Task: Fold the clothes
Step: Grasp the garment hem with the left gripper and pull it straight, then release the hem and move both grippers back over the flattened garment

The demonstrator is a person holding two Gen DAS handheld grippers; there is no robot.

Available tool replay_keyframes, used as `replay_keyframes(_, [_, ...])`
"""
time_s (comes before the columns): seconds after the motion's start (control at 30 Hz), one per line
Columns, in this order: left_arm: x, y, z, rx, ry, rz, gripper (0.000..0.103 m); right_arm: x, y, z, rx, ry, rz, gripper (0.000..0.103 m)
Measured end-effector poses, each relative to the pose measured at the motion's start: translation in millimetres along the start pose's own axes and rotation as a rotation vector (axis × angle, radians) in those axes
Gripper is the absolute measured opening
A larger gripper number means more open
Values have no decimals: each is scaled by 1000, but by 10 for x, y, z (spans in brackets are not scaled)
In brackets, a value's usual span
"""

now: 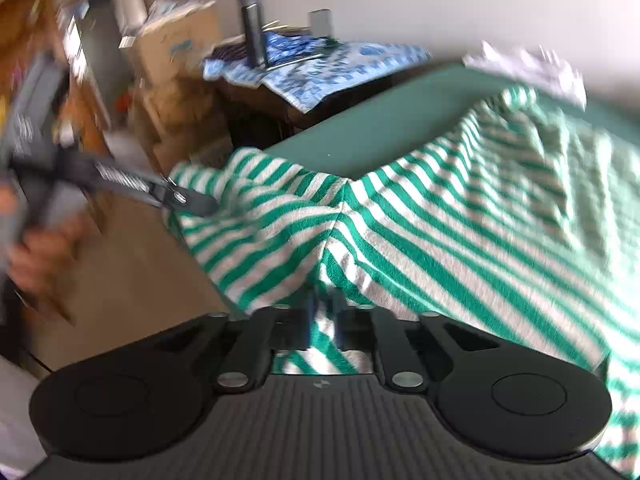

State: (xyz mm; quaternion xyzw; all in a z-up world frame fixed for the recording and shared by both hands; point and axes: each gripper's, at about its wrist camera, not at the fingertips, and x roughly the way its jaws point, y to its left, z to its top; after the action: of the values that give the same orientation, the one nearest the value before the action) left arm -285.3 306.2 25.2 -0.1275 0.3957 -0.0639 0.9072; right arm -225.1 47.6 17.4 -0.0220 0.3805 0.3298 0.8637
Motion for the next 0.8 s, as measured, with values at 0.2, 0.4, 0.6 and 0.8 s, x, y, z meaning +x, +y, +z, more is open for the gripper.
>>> replay_keyframes(0.2, [-474, -59, 201, 38, -119, -67, 0, -462, -32, 106, 115, -37, 364, 0])
replay_keyframes(0.4, [-398, 135, 183, 70, -54, 115, 0, -315, -171, -69, 129, 36, 46, 35])
replay_keyframes(0.6, [-107, -273, 389, 240, -70, 149, 35, -564, -1006, -24, 430, 53, -225, 41])
replay_keyframes(0.8, [199, -937, 760, 493, -69, 148, 39, -1161, -1537, 388, 406, 72, -404, 34])
